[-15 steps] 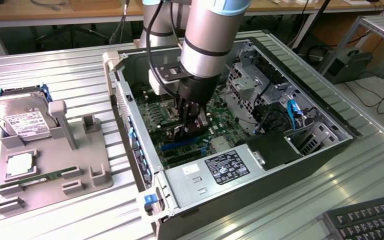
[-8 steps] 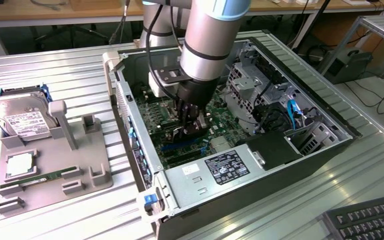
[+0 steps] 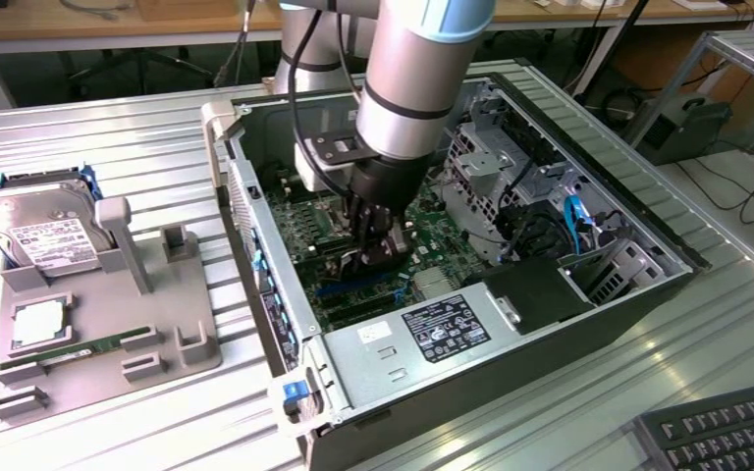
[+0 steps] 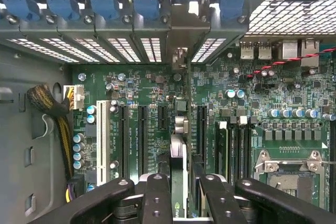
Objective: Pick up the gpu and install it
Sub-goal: 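Insert the gpu into the slot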
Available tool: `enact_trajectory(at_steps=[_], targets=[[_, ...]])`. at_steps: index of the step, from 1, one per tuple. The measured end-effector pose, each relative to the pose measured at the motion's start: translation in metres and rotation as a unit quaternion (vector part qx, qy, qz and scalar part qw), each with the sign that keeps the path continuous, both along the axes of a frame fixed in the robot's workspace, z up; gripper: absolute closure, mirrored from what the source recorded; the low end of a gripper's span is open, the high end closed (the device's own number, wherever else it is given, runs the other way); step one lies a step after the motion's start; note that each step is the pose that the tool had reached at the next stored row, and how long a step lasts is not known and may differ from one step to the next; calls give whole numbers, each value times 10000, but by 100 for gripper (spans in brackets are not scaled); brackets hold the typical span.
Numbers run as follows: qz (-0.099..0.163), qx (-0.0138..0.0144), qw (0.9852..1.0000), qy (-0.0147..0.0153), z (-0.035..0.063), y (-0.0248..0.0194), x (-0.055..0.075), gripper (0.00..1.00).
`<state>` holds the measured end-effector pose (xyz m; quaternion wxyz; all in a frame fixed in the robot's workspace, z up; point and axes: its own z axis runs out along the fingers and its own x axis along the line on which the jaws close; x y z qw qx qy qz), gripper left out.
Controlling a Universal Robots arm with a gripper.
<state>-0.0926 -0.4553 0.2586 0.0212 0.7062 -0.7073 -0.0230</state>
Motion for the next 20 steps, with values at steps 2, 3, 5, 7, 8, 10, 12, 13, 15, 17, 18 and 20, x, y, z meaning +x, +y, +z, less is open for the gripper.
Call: enact_trajectory(at_steps=[2,3,5,7,8,10,12,13,15,17,18,20], targets=[[-3,-1,10000,0,-8,0,-1,74],[-4,-1,10000,0,-12,0,-2,74],[-4,-1,10000,1,-17,0,-3,74],[-4,-1,10000,1,-19,0,-4,74],[-4,0,10000,0,-20,0,-5,74],[-5,1,10000,0,-21,0,-18,74],[-4,2,10000,-1,-22,1,-32,74],[-4,2,10000,-1,-22,1,-36,73],[-3,-1,10000,1,-17,0,-37,66],[-4,-1,10000,0,13,0,-38,66],[-4,1,10000,0,45,0,-38,66],[-4,0,10000,0,136,0,-38,66]])
